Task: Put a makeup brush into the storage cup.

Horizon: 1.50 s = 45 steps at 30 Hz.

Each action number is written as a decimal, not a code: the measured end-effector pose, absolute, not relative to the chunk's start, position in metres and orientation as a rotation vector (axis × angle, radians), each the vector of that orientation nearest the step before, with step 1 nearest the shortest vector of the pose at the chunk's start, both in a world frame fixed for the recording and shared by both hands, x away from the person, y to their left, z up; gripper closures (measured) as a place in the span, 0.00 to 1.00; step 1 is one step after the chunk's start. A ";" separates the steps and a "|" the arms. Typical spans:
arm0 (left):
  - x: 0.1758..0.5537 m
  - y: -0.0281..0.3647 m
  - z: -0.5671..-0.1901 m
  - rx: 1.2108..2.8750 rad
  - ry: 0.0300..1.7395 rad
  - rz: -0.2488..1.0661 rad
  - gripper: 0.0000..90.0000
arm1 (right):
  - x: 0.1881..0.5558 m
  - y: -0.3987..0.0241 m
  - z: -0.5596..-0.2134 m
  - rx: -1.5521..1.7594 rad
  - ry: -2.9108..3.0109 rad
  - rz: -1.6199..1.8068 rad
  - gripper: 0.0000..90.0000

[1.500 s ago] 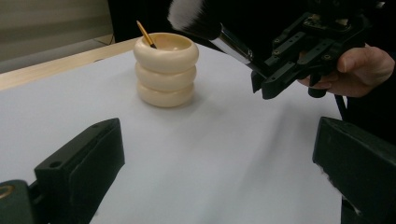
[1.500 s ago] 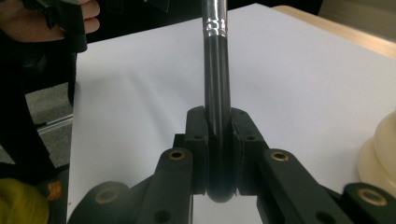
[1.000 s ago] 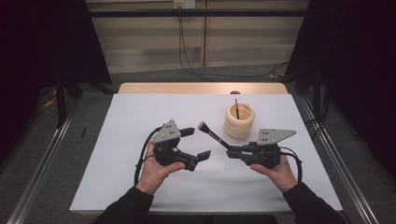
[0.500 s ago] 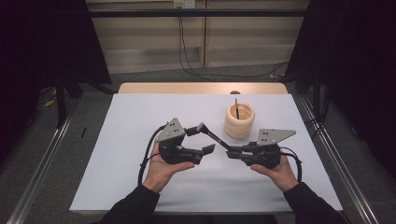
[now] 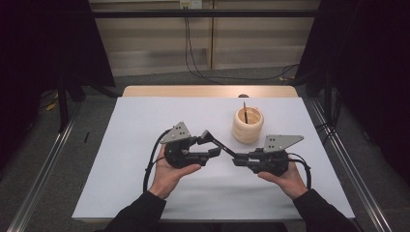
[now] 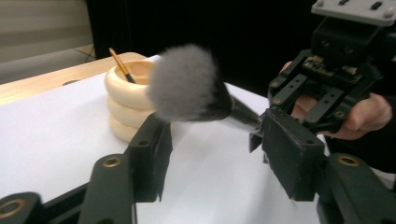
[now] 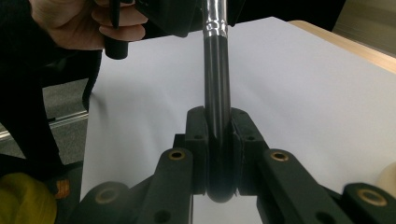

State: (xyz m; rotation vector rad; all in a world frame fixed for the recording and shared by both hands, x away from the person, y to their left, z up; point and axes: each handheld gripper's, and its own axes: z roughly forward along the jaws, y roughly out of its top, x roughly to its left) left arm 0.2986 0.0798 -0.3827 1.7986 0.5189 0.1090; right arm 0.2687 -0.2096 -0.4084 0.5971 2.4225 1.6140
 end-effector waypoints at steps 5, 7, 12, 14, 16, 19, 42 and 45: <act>0.298 0.079 -0.385 1.784 0.523 0.091 0.53 | 0.269 -0.209 -0.410 0.585 2.439 1.610 0.89; 0.297 0.079 -0.385 1.787 0.512 0.084 0.56 | 0.269 -0.208 -0.410 0.581 2.440 1.609 0.89; 0.296 0.078 -0.385 1.771 0.506 0.055 0.61 | 0.268 -0.207 -0.410 0.577 2.443 1.611 0.89; 0.297 0.079 -0.385 1.764 0.501 0.044 0.68 | 0.269 -0.207 -0.410 0.573 2.443 1.616 0.89; 0.297 0.079 -0.386 1.754 0.500 0.022 0.69 | 0.269 -0.207 -0.410 0.571 2.444 1.615 0.89; 0.298 0.079 -0.386 1.730 0.495 -0.015 0.69 | 0.268 -0.206 -0.411 0.559 2.453 1.616 0.89; 0.295 0.078 -0.383 1.664 0.464 -0.167 0.86 | 0.267 -0.199 -0.415 0.493 2.502 1.610 0.88; 0.294 0.077 -0.381 1.672 0.464 -0.157 0.86 | 0.267 -0.199 -0.415 0.495 2.502 1.629 0.87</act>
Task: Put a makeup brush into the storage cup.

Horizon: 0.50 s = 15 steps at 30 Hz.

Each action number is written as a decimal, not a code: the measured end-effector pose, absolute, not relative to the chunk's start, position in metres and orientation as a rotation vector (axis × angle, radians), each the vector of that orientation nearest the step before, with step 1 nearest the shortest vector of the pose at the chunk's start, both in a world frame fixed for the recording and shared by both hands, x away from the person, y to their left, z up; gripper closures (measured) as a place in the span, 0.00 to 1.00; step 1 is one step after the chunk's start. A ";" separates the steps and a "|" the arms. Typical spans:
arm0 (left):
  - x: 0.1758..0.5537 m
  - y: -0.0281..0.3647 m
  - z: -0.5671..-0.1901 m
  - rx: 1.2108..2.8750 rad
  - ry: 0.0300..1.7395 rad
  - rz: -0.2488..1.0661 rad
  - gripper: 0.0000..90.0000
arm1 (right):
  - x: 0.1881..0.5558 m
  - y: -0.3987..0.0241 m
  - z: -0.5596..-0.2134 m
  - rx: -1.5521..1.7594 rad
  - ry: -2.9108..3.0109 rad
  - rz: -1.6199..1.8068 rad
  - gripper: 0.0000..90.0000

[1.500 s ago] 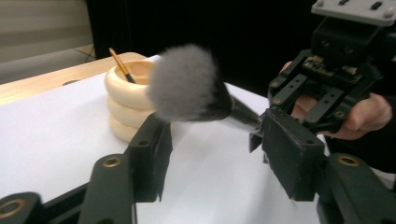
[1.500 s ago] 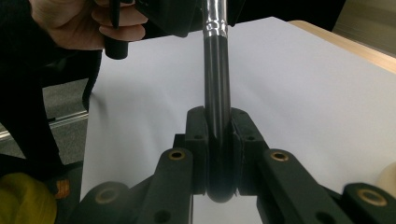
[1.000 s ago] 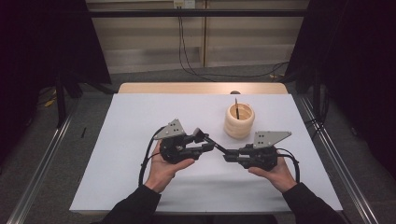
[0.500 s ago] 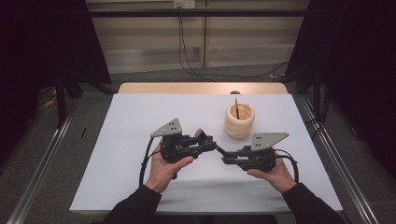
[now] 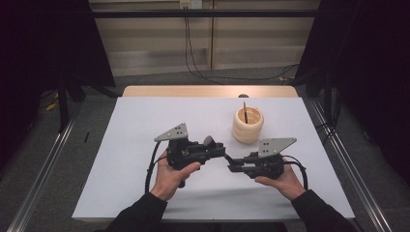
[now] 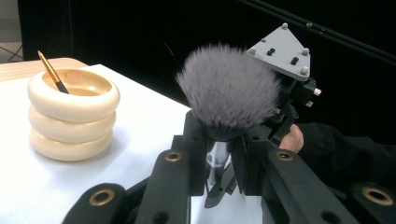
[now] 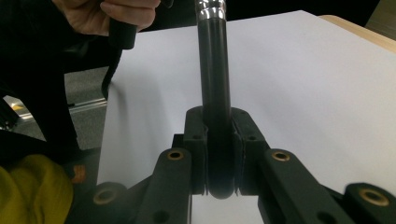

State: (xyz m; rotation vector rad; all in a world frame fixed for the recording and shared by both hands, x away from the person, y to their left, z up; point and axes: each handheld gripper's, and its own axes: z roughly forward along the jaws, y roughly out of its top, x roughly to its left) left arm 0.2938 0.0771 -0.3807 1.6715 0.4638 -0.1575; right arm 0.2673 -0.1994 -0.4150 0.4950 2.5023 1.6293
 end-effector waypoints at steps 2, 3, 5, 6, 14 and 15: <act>0.294 0.078 -0.380 1.679 0.460 -0.155 0.86 | 0.268 -0.200 -0.415 0.507 2.499 1.645 0.87; 0.294 0.077 -0.380 1.677 0.454 -0.165 0.86 | 0.268 -0.200 -0.416 0.505 2.505 1.655 0.87; 0.292 0.076 -0.380 1.678 0.461 -0.160 0.86 | 0.268 -0.201 -0.415 0.512 2.508 1.665 0.86; 0.292 0.076 -0.379 1.679 0.464 -0.159 0.86 | 0.268 -0.201 -0.415 0.511 2.515 1.676 0.85; 0.292 0.080 -0.376 1.689 0.473 -0.136 0.86 | 0.269 -0.206 -0.412 0.540 2.483 1.711 0.58; 0.292 0.080 -0.376 1.686 0.481 -0.126 0.86 | 0.269 -0.206 -0.412 0.535 2.475 1.730 0.53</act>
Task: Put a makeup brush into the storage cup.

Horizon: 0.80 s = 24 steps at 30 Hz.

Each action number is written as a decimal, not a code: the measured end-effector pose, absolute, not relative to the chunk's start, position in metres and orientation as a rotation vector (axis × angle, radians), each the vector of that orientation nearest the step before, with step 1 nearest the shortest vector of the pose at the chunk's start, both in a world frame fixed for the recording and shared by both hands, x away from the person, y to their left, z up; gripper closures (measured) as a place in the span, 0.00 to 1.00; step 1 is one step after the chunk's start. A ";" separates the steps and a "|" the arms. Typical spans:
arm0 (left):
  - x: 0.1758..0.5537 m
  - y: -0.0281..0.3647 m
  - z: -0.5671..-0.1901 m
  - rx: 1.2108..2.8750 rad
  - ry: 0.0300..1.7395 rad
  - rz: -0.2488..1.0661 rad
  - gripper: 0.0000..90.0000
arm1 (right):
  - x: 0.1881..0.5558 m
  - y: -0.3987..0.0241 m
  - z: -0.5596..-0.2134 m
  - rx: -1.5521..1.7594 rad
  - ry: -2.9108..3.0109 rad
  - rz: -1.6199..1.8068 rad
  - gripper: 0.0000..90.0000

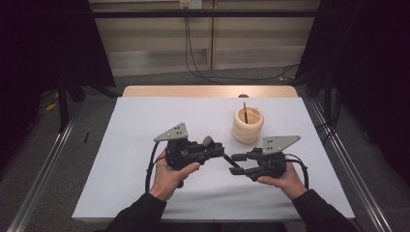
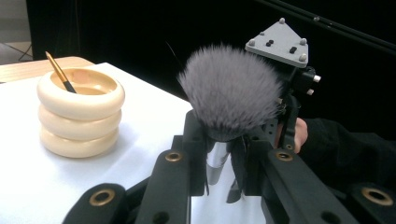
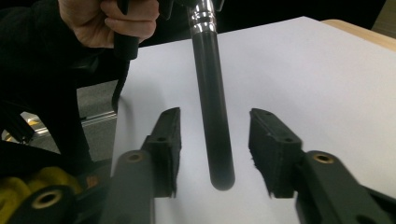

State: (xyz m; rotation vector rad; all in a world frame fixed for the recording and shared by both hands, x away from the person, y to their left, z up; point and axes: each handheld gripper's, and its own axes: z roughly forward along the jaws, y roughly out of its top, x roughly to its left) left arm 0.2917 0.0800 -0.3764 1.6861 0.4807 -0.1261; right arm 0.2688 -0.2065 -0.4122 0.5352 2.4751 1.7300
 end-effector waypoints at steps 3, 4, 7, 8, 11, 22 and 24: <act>0.292 0.081 -0.376 1.695 0.480 -0.119 0.86 | 0.268 -0.207 -0.411 0.533 2.446 1.739 0.41; 0.293 0.082 -0.376 1.697 0.481 -0.114 0.86 | 0.268 -0.207 -0.411 0.544 2.437 1.747 0.37; 0.292 0.081 -0.376 1.698 0.488 -0.105 0.86 | 0.269 -0.208 -0.411 0.593 2.401 1.736 0.23; 0.292 0.081 -0.376 1.698 0.489 -0.106 0.86 | 0.269 -0.209 -0.411 0.607 2.393 1.739 0.20; 0.293 0.083 -0.376 1.698 0.489 -0.104 0.86 | 0.270 -0.210 -0.410 0.635 2.366 1.752 0.13; 0.293 0.091 -0.373 1.698 0.503 -0.078 0.86 | 0.270 -0.219 -0.405 0.674 2.283 1.804 0.00; 0.293 0.093 -0.372 1.703 0.513 -0.070 0.86 | 0.270 -0.220 -0.405 0.685 2.266 1.800 0.01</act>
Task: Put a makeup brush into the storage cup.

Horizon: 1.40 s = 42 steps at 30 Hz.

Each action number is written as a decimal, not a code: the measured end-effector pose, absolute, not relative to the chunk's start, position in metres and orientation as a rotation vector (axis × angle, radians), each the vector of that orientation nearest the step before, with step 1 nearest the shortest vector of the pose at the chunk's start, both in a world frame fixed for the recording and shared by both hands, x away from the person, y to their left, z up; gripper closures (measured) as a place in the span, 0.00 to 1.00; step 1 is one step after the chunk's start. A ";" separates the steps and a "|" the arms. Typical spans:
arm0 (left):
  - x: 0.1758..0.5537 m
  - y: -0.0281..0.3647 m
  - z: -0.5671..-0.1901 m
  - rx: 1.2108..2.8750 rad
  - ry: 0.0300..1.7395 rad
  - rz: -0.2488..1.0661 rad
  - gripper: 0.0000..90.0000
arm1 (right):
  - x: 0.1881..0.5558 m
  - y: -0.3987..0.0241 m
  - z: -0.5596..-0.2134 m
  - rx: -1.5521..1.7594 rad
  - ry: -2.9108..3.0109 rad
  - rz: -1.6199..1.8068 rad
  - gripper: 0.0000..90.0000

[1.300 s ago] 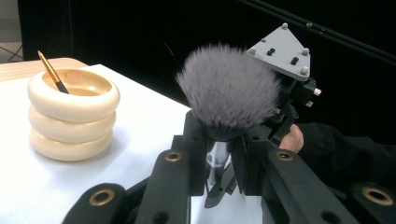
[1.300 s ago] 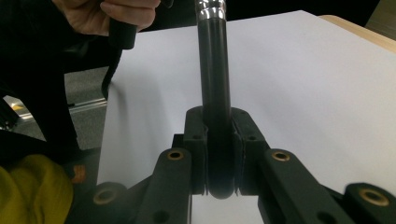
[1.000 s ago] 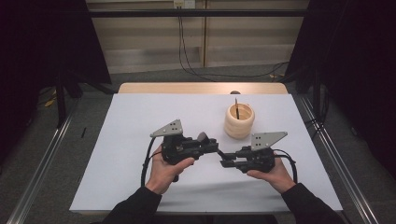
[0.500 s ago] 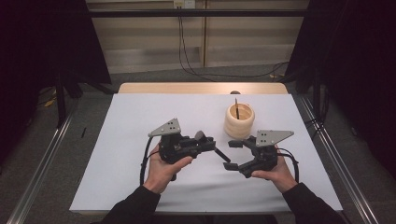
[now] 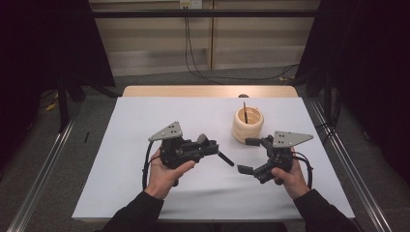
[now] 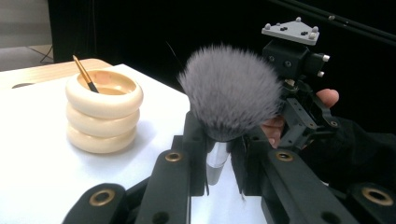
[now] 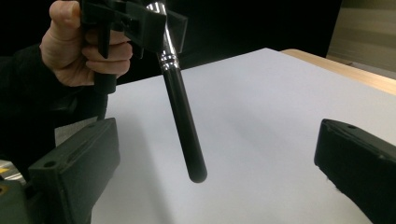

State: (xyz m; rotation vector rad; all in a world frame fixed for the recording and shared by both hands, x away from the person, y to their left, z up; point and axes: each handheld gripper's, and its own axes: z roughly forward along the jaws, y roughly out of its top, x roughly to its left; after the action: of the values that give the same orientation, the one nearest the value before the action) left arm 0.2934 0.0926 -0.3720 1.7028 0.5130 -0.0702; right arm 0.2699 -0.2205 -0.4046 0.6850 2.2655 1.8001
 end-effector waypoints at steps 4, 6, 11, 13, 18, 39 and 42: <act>0.293 0.096 -0.368 1.723 0.508 -0.058 0.86 | 0.269 -0.226 -0.401 0.721 2.220 1.838 0.01; 0.293 0.098 -0.367 1.727 0.512 -0.054 0.86 | 0.267 -0.229 -0.399 0.729 2.207 1.845 0.01; 0.295 0.101 -0.366 1.751 0.536 -0.061 0.86 | 0.266 -0.229 -0.399 0.727 2.202 1.828 0.01; 0.296 0.101 -0.366 1.764 0.541 -0.058 0.86 | 0.266 -0.228 -0.399 0.724 2.207 1.818 0.01; 0.297 0.098 -0.366 1.806 0.540 -0.053 0.86 | 0.266 -0.228 -0.399 0.716 2.220 1.786 0.02; 0.297 0.065 -0.357 2.037 0.505 -0.080 0.86 | 0.267 -0.214 -0.406 0.676 2.358 1.735 0.10; 0.296 0.063 -0.356 2.042 0.489 -0.083 0.86 | 0.267 -0.211 -0.406 0.674 2.379 1.730 0.13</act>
State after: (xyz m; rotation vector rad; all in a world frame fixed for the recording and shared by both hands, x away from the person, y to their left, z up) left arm 0.2962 0.0629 -0.3561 2.0420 0.4887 -0.0832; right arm 0.2673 -0.2115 -0.4059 0.6735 2.3795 1.7304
